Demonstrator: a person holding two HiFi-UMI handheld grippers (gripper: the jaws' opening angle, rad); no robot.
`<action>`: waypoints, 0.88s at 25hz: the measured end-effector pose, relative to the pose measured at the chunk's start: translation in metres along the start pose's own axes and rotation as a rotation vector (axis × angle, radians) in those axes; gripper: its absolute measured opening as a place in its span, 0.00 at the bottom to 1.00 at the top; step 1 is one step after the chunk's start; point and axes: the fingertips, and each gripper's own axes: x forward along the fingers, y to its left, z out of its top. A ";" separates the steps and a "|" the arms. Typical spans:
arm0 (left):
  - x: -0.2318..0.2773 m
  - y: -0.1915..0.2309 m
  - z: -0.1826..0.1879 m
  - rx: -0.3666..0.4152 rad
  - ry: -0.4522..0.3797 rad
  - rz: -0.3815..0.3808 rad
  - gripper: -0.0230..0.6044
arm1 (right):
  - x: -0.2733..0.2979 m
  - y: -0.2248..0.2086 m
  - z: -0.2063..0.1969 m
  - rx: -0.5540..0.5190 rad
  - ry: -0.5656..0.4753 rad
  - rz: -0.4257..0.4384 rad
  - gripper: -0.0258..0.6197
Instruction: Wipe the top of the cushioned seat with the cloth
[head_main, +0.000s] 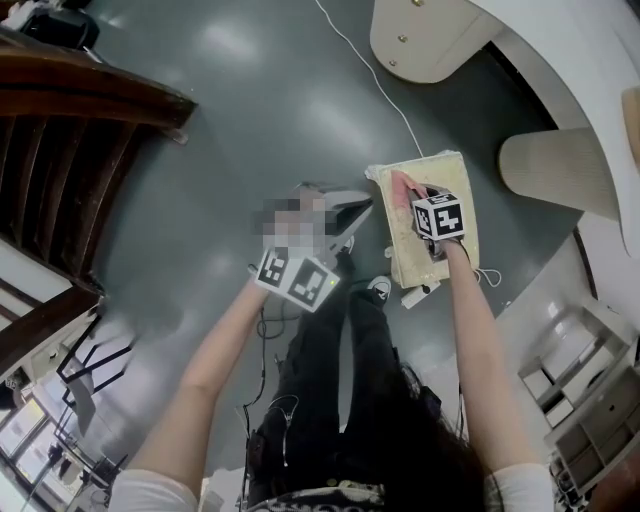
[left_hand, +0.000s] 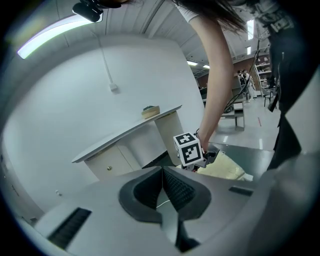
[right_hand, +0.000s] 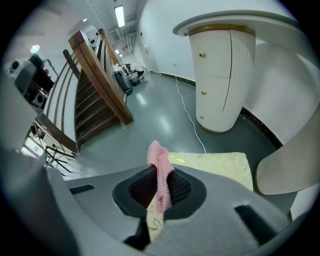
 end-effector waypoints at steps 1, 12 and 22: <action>0.000 -0.002 -0.001 -0.003 0.002 -0.002 0.05 | 0.003 -0.003 -0.004 -0.001 0.012 -0.008 0.06; 0.020 -0.015 0.006 -0.032 -0.004 -0.027 0.05 | -0.012 -0.084 -0.030 0.055 0.057 -0.157 0.06; 0.045 -0.037 0.032 -0.028 -0.023 -0.068 0.05 | -0.064 -0.173 -0.058 0.099 0.082 -0.286 0.05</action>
